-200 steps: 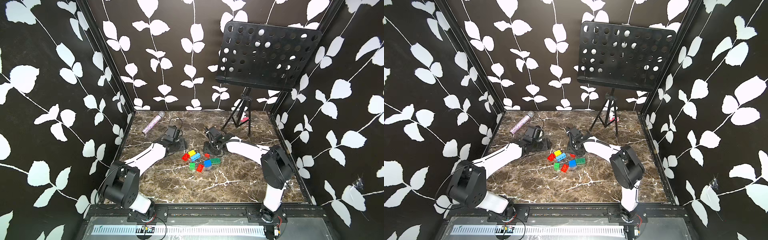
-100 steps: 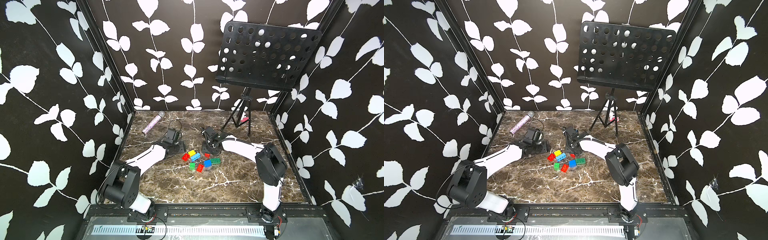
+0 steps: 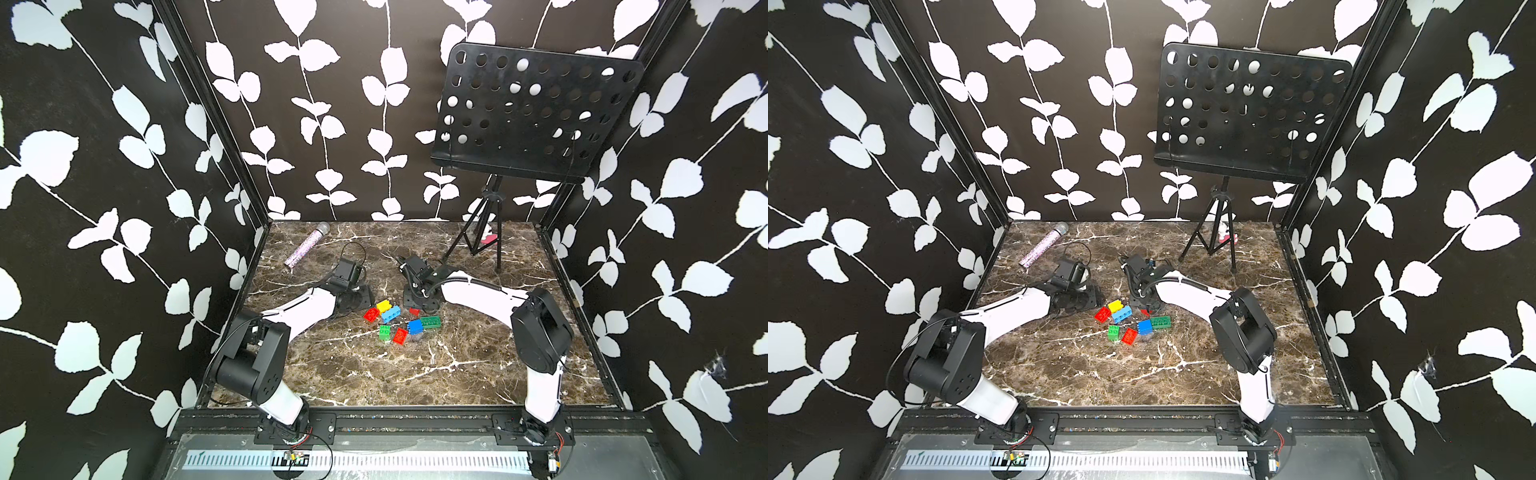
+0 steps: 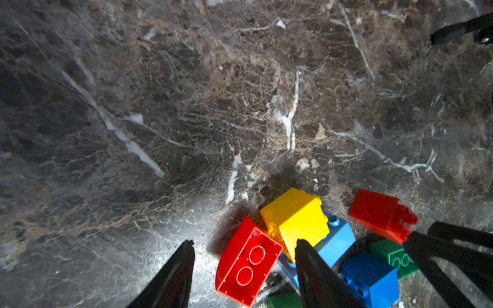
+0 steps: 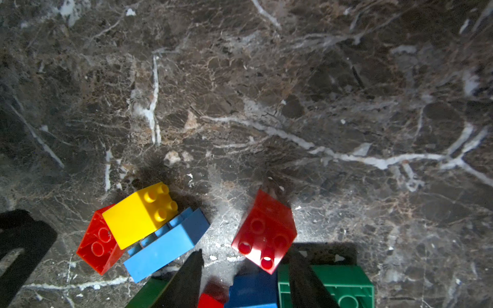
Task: Assemble the letter r with lego
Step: Pick up the lego brick from the center of the board.
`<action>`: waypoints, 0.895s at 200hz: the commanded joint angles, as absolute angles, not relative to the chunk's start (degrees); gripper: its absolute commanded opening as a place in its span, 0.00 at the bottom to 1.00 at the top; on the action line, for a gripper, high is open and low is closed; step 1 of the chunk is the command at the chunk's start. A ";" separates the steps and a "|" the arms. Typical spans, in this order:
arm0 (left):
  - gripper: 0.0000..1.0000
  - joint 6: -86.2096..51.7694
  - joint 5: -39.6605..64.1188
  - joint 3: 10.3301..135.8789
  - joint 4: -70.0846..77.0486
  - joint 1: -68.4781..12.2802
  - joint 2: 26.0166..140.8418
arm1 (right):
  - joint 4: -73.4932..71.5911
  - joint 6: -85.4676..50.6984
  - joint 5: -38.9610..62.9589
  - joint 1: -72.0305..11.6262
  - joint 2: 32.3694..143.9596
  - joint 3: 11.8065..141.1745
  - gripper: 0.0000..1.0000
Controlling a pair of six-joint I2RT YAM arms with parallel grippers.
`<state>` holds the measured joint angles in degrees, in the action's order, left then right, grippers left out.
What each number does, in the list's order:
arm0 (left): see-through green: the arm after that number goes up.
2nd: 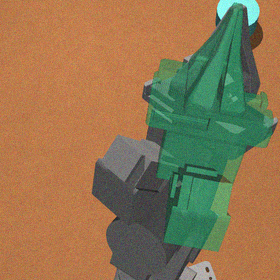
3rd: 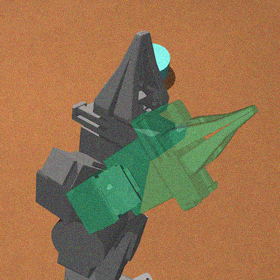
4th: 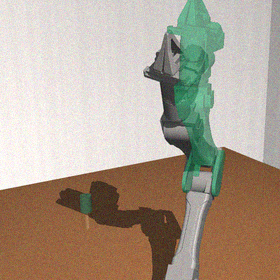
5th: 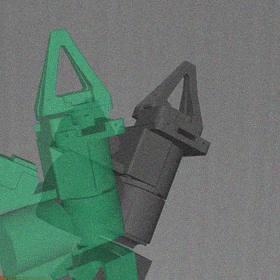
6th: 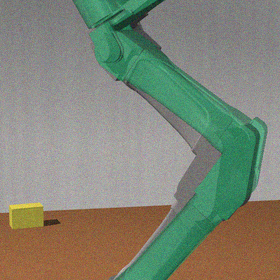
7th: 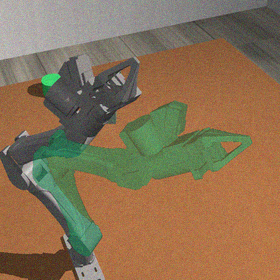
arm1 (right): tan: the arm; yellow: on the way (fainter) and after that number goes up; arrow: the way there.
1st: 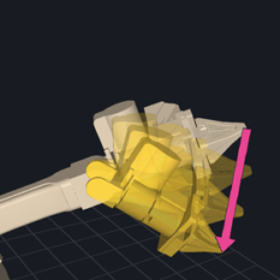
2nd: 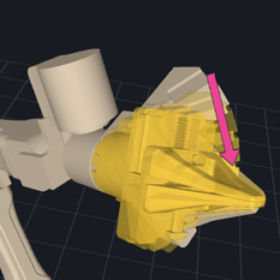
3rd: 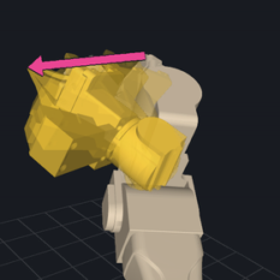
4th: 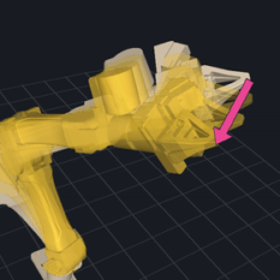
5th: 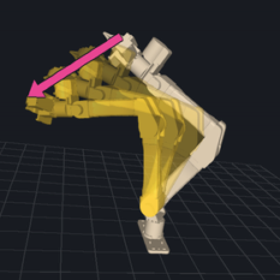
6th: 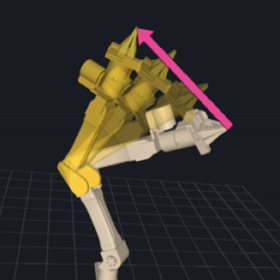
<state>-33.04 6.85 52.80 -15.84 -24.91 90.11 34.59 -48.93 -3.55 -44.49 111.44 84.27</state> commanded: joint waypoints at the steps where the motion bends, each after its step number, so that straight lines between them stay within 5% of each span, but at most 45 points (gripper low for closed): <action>1: 0.62 -33.14 7.55 53.39 -15.27 -24.51 89.82 | 34.37 -51.62 -2.48 -44.09 113.49 85.79 0.53; 179: 0.60 -34.18 9.93 53.79 -13.73 -24.52 93.16 | 36.86 -47.75 -6.59 -43.51 117.11 87.93 0.47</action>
<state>-33.63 9.26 52.80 -14.55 -24.91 93.03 35.05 -48.38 -5.98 -43.79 115.98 86.56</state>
